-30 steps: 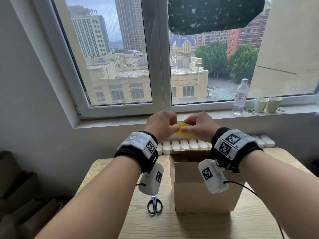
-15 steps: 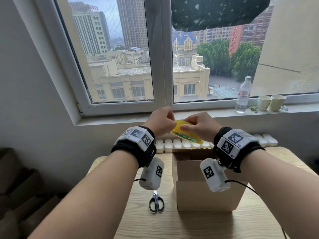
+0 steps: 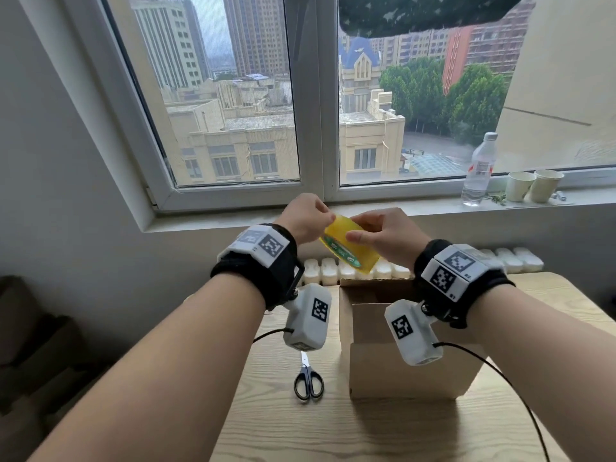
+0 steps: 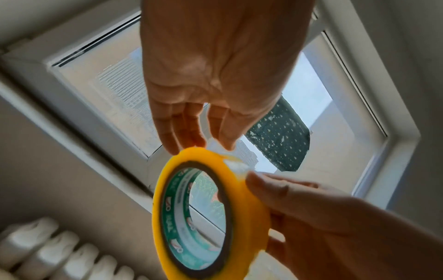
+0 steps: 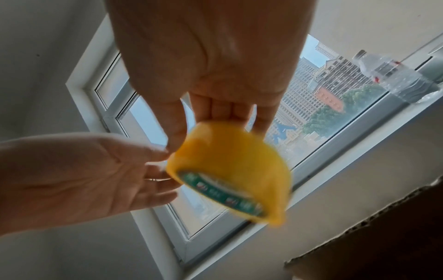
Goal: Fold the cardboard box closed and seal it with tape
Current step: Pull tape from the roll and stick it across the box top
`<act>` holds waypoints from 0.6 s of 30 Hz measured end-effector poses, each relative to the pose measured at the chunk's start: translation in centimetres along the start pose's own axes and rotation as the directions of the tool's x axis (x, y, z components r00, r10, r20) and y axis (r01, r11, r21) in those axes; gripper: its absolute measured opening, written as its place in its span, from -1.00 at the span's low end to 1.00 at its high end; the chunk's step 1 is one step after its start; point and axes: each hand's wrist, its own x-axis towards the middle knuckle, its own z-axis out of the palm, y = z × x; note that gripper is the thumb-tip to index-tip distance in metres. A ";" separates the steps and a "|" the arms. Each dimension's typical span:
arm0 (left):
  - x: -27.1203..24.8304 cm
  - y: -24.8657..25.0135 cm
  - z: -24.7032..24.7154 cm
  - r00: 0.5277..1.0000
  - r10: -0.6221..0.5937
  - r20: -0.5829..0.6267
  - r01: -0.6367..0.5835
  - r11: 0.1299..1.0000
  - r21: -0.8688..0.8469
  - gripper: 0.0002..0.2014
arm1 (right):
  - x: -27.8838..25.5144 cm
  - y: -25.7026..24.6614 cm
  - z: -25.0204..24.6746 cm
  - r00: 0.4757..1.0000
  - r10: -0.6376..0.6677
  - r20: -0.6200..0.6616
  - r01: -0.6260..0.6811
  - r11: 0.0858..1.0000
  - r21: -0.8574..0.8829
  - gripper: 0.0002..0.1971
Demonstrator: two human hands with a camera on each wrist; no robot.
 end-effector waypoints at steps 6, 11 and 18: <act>2.6 -3.4 -1.6 0.992 -0.076 -0.098 0.081 0.995 0.053 -0.75 | -1.0 1.8 -3.0 0.911 0.231 0.341 -0.151 0.957 -0.247 -0.30; 3.7 -5.2 0.0 0.979 -0.198 -0.046 0.193 0.977 -0.095 -0.75 | -2.3 6.1 -4.0 0.840 0.477 0.259 -0.162 0.675 -0.720 -0.09; 3.1 -5.2 4.3 0.900 -0.425 0.099 0.414 0.760 -0.500 -0.83 | -2.2 11.9 -3.7 0.902 0.375 0.213 -0.131 0.708 -0.694 -0.75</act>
